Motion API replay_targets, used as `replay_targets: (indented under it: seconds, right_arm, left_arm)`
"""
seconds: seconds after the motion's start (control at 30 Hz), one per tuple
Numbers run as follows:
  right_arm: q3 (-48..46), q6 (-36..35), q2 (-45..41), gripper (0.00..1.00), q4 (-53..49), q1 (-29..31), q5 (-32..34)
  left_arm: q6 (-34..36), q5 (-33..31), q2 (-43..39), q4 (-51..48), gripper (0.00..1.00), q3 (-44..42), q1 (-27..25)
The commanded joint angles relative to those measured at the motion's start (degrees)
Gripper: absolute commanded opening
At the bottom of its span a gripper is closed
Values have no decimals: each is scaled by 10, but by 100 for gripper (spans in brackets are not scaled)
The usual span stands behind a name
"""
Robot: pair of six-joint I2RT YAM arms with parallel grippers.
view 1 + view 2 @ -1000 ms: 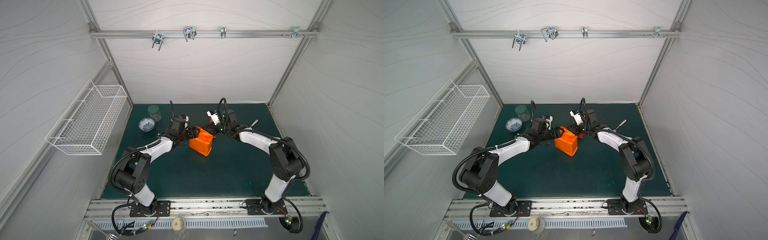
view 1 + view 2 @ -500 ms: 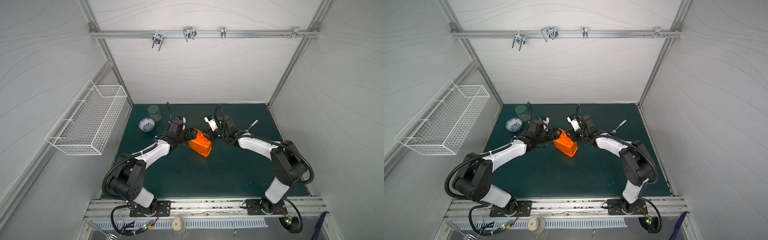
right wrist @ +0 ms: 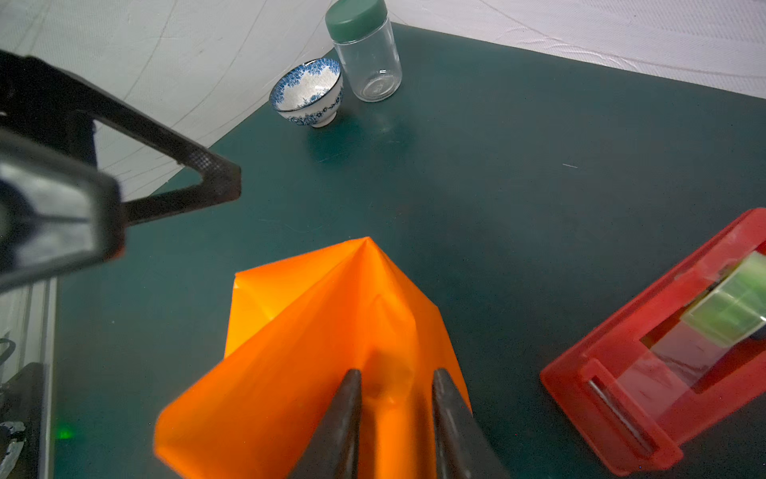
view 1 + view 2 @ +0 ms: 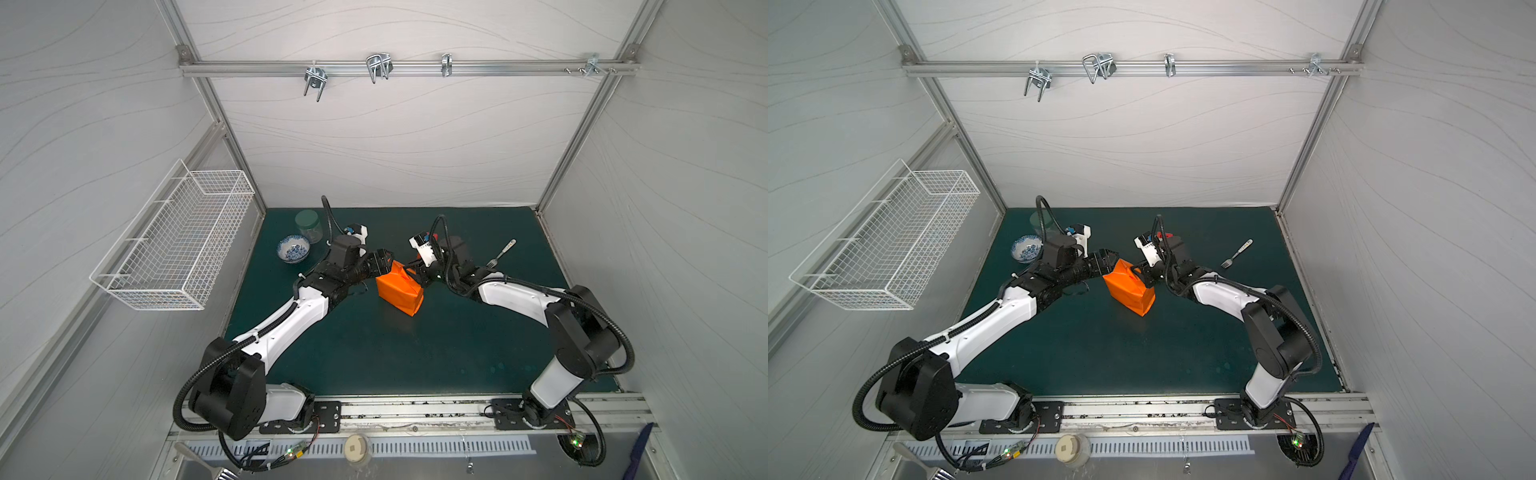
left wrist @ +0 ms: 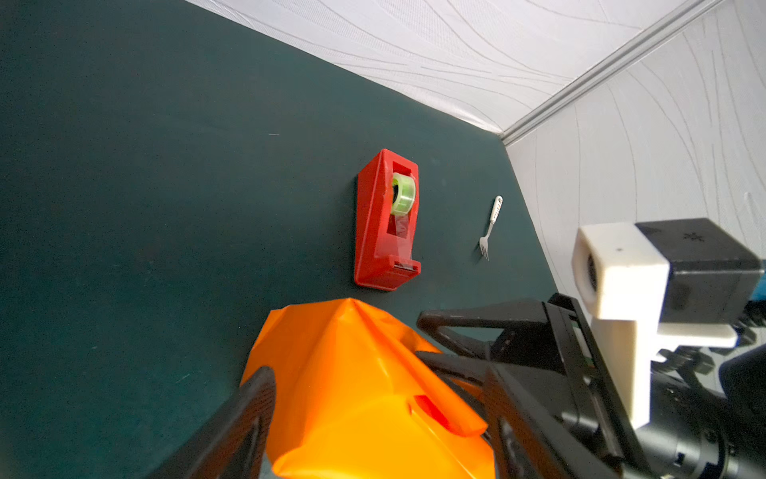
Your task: Wrap the gift box in paper
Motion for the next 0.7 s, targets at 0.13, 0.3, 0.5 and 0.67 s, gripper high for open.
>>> replay_targets:
  seconds: [0.13, 0.3, 0.5, 0.67]
  right_arm:
    - [-12, -14, -12, 30, -7, 6, 7]
    - [-13, -15, -12, 31, -5, 6, 12]
    - [-6, -17, -13, 31, -10, 5, 18]
    - [1, -21, -16, 31, -23, 5, 22]
  left_arm:
    - [22, 23, 89, -30, 80, 84, -9]
    - [30, 37, 125, -41, 77, 92, -9]
    - [38, 24, 106, -38, 76, 47, -9]
    - [58, 4, 105, -57, 77, 31, -9]
